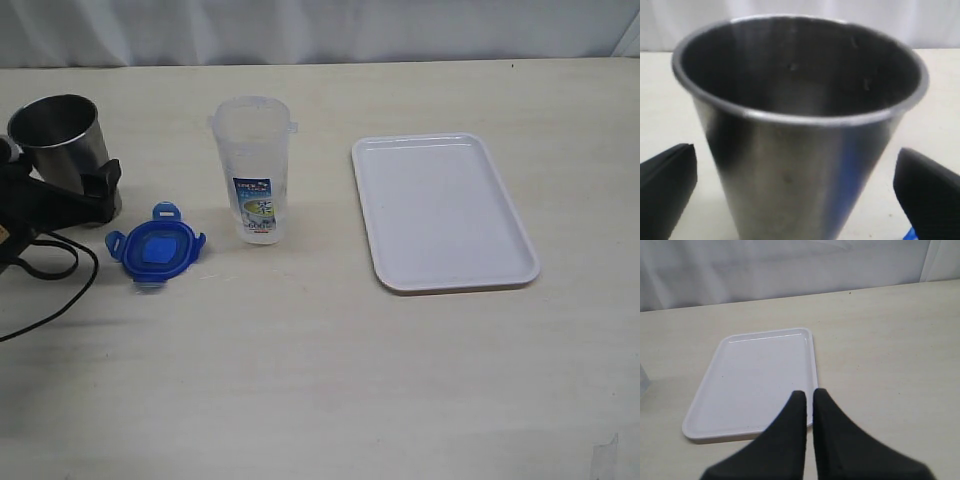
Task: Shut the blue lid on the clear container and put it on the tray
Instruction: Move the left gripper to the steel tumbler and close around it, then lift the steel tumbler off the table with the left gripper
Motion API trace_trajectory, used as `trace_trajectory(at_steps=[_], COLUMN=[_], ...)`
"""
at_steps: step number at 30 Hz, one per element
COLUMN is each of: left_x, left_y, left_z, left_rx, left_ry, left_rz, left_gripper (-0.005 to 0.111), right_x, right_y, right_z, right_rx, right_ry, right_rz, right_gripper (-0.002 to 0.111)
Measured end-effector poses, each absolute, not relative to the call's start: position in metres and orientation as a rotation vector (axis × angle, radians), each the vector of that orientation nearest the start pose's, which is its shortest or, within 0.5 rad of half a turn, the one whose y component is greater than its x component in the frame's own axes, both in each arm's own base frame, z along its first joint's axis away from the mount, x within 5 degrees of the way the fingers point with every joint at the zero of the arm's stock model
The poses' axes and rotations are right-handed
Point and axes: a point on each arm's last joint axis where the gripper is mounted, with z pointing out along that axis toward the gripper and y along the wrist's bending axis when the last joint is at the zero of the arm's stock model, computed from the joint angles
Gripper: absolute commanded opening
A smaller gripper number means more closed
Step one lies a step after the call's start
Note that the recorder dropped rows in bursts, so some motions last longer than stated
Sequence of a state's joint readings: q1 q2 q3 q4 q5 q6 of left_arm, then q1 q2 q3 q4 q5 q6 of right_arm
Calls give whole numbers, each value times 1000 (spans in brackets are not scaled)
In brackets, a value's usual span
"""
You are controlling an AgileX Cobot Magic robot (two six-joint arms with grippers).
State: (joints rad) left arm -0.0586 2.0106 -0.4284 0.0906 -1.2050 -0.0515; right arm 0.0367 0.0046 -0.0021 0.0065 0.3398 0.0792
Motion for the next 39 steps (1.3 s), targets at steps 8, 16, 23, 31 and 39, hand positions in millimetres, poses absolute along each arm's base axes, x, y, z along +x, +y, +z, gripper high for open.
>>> trace_trajectory(at_steps=[8, 16, 23, 31, 39], left_x=[282, 302, 303, 301, 302], left_y=[-23, -25, -25, -24, -24], left_z=[78, 87, 86, 76, 77], left_rx=[84, 90, 92, 78, 78], left_ry=[1891, 1821, 1832, 1858, 1853], left_rz=[-126, -128, -128, -121, -121], left_gripper=[105, 105, 105, 105, 105], right_x=[54, 54, 54, 54, 54], right_y=[2, 2, 2, 2, 2], right_z=[183, 183, 183, 183, 183], right_rx=[43, 43, 43, 43, 43], right_ry=[1826, 1826, 1826, 1826, 1826], right_rz=[88, 88, 88, 88, 88], right_gripper=[5, 5, 5, 5, 5])
